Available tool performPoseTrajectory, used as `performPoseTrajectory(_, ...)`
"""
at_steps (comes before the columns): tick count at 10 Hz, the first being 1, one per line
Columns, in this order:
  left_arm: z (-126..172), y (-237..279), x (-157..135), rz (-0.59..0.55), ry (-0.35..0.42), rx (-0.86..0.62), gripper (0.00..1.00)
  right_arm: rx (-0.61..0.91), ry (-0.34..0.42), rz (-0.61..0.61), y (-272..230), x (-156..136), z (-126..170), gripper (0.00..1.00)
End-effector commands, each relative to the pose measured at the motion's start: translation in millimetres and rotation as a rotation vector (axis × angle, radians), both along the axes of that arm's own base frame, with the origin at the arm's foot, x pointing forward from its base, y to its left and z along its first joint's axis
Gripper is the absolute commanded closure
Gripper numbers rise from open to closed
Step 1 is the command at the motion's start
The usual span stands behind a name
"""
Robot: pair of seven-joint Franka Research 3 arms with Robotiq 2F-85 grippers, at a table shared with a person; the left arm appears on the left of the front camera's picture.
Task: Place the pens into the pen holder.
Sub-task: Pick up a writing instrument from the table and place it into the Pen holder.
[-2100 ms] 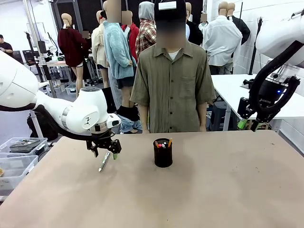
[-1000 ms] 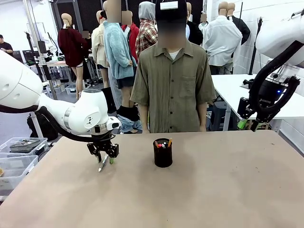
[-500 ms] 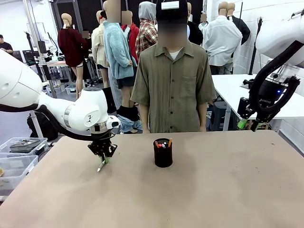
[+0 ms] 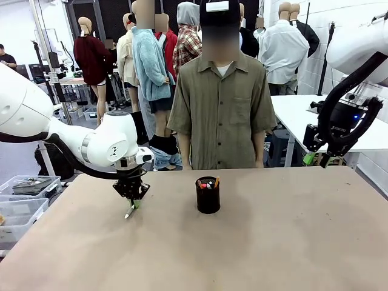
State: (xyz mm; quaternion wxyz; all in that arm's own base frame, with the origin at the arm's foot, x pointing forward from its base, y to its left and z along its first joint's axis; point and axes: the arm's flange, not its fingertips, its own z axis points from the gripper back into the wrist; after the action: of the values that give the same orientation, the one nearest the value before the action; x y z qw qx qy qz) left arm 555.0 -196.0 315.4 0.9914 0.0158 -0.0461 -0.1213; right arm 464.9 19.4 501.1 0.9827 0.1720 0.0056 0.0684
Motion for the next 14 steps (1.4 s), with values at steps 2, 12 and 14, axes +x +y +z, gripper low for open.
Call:
performPoseTrajectory(2,37,21,-17,-0.173,-0.114,-0.189,1.00,-0.002,-0.013,-0.009,2,-4,-5,0.47)
performPoseTrajectory(12,90,3,-24,-0.678,-0.310,-0.405,1.00,-0.002,-0.013,-0.009,2,-4,-5,0.47)
performPoseTrajectory(14,99,12,-13,-0.868,-0.284,-0.571,1.00,-0.002,-0.013,-0.009,2,-4,-5,0.47)
